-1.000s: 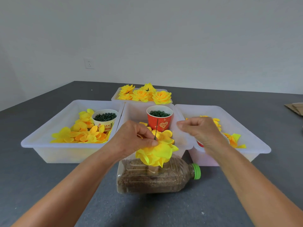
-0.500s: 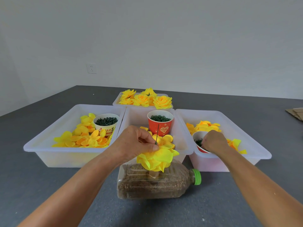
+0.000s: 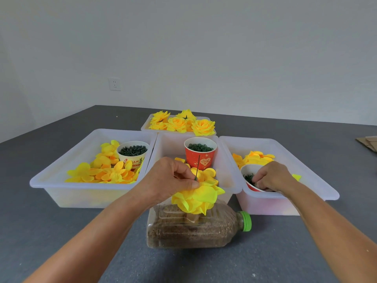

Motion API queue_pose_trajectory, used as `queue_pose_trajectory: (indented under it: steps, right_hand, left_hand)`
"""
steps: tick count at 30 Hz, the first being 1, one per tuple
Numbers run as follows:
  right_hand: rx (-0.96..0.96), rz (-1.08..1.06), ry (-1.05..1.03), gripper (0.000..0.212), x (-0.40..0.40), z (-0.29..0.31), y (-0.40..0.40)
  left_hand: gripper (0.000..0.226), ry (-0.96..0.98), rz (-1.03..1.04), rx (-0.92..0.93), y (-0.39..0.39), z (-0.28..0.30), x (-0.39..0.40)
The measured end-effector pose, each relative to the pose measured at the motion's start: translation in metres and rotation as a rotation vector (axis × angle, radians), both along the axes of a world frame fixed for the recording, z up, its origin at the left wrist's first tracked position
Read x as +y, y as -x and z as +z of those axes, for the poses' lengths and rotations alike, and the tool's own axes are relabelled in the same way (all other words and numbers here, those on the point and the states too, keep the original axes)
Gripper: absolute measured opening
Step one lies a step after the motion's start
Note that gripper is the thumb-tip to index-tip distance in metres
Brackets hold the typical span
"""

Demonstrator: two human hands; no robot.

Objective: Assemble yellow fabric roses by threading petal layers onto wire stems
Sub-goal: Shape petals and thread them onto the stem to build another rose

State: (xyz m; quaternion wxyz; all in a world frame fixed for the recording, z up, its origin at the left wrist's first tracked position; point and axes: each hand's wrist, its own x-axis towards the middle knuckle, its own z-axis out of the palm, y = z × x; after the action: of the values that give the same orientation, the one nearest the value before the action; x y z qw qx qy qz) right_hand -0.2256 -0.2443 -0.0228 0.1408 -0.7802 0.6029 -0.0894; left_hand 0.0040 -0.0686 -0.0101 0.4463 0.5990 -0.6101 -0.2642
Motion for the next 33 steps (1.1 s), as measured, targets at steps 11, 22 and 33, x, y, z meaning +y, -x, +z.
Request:
queue_pose_trajectory:
  steps: [11, 22, 33]
  right_hand:
    - [-0.851, -0.137, -0.182, 0.010, -0.011, -0.003, 0.010]
    - [-1.203, -0.095, -0.208, 0.016, 0.008, 0.012, 0.003]
    - [-1.495, 0.175, -0.578, 0.009, 0.071, 0.058, -0.052]
  left_hand:
    - [0.003, -0.008, 0.000, -0.029, 0.001, 0.002, 0.001]
    - [0.005, -0.027, -0.020, -0.016, 0.003, 0.007, -0.001]
    - [0.006, -0.034, -0.015, 0.097, -0.005, 0.015, 0.004]
